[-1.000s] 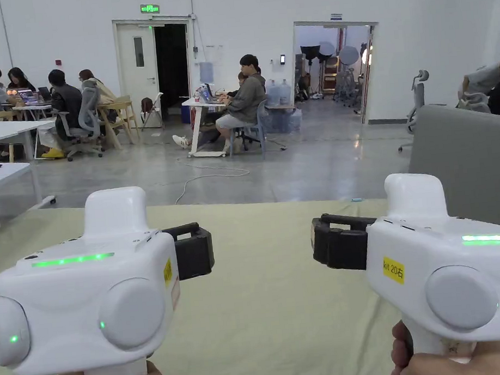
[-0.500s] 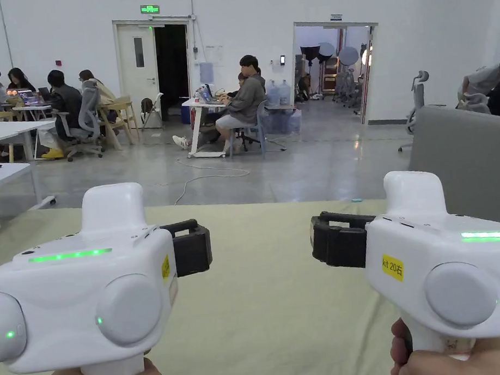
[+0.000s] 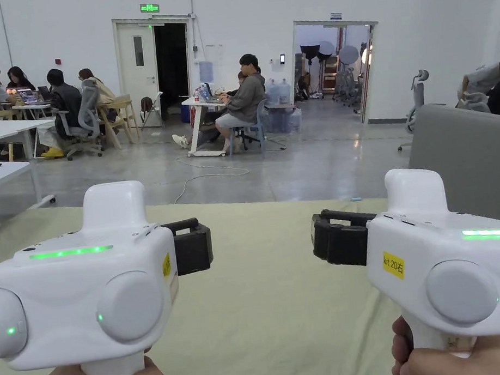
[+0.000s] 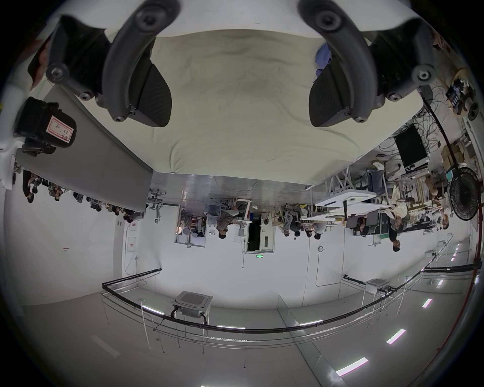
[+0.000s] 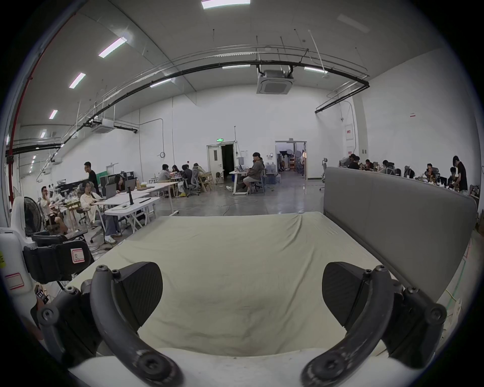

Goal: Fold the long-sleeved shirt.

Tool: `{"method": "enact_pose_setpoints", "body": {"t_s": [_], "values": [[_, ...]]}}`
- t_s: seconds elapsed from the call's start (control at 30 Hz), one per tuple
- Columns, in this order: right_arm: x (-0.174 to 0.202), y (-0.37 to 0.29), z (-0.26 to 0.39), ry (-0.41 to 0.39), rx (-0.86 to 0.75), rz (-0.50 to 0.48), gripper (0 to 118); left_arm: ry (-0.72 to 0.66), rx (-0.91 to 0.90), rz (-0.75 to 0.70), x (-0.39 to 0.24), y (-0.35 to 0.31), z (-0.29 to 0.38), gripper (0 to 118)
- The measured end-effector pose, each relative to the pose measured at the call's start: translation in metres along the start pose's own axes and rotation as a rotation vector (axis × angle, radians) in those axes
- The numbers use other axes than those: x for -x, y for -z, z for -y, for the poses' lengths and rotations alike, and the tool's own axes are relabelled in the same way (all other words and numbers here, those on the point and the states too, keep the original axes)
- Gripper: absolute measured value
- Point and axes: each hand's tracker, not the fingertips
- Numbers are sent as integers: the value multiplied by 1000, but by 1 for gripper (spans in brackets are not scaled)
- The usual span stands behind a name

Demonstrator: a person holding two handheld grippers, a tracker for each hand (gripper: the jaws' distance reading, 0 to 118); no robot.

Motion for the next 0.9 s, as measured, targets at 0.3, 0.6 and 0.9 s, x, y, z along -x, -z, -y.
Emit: {"method": "enact_pose_setpoints", "body": {"t_s": [0.3,0.6,0.9], "values": [[0,-1,1,4,-1,-2,118,-2,-3,7,1,-1,0,108],[-2,-4,-5,-1,-23,2,118,-10,-7,2,2,-2,-1,108],[-6,-3,-2,21,-20,6,118,-6,-6,15,1,-2,0,108]]}}
